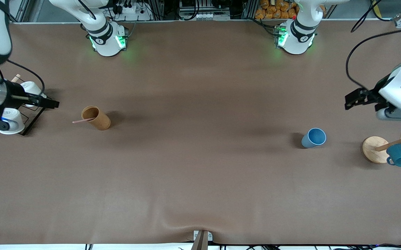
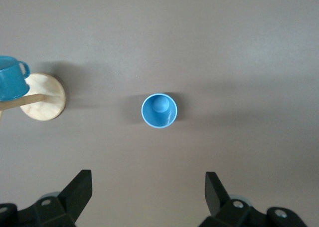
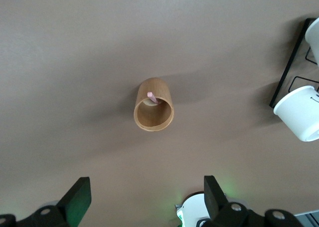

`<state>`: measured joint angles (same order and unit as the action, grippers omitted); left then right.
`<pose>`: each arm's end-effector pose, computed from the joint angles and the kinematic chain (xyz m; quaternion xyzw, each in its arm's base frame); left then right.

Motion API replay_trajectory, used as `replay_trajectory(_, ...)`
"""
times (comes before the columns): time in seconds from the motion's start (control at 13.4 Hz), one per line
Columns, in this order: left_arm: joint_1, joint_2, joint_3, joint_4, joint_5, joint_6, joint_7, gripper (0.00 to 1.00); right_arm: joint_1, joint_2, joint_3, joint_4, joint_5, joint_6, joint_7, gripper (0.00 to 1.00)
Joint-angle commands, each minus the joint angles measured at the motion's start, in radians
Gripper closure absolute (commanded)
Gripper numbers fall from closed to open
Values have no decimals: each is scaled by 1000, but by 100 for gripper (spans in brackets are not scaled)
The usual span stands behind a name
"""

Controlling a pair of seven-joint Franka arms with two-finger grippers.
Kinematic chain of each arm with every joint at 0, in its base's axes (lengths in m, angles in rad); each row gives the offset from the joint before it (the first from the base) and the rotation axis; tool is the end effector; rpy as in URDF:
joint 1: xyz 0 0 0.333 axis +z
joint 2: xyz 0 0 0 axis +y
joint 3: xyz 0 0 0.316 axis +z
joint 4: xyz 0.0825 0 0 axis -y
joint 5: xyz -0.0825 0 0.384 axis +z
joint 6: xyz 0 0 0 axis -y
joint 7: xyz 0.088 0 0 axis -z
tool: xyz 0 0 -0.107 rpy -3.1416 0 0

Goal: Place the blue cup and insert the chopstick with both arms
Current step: 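Lower the right gripper to the pink chopstick while the left gripper nears the cup, then grasp the pink chopstick with the right gripper while the left gripper grasps the cup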

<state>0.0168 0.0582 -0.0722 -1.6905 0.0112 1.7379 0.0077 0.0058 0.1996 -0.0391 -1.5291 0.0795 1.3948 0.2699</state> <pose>0.5793 -0.0301 0.5491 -0.9995 0.0325 0.0052 0.0035 0.5839 -0.0080 0.5179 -0.9742 0.1487 0.1691 0.0160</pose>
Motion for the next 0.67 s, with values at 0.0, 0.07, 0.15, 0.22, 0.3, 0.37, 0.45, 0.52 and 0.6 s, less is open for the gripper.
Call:
replay_trajectory(0.0, 3, -32, 0, -130, -2, 119, -8, 0, -20, 61, 5, 46, 29, -22, 23, 0)
replay_trajectory(0.07, 5, -32, 0, -167, -2, 161, -8, 0, -21, 79, 5, 50, 48, -34, 23, 2)
replay_trajectory(0.15, 11, -31, 0, -201, -1, 207, -8, 0, -27, 101, -2, 63, 63, -39, 23, 2)
replay_trajectory(0.22, 12, -28, 0, -233, 0, 253, -8, 0, -35, 124, -4, 70, 77, -40, 22, 3)
replay_trajectory(0.3, 14, -21, 0, -257, 1, 287, -6, 0, -37, 147, -5, 75, 89, -49, 22, 8)
replay_trajectory(0.37, 18, -14, 0, -284, 3, 323, -6, 0, -37, 167, -7, 82, 94, -54, 22, 11)
replay_trajectory(0.45, 26, -6, 0, -311, 3, 371, -8, 0, -37, 185, -7, 92, 94, -53, 22, 14)
replay_trajectory(0.52, 34, 2, 0, -340, 3, 417, -6, 0, -40, 196, -7, 93, 95, -51, 20, 16)
replay_trajectory(0.6, 35, 8, 0, -365, 3, 458, -8, 0, -40, 213, -7, 95, 101, -48, 20, 18)
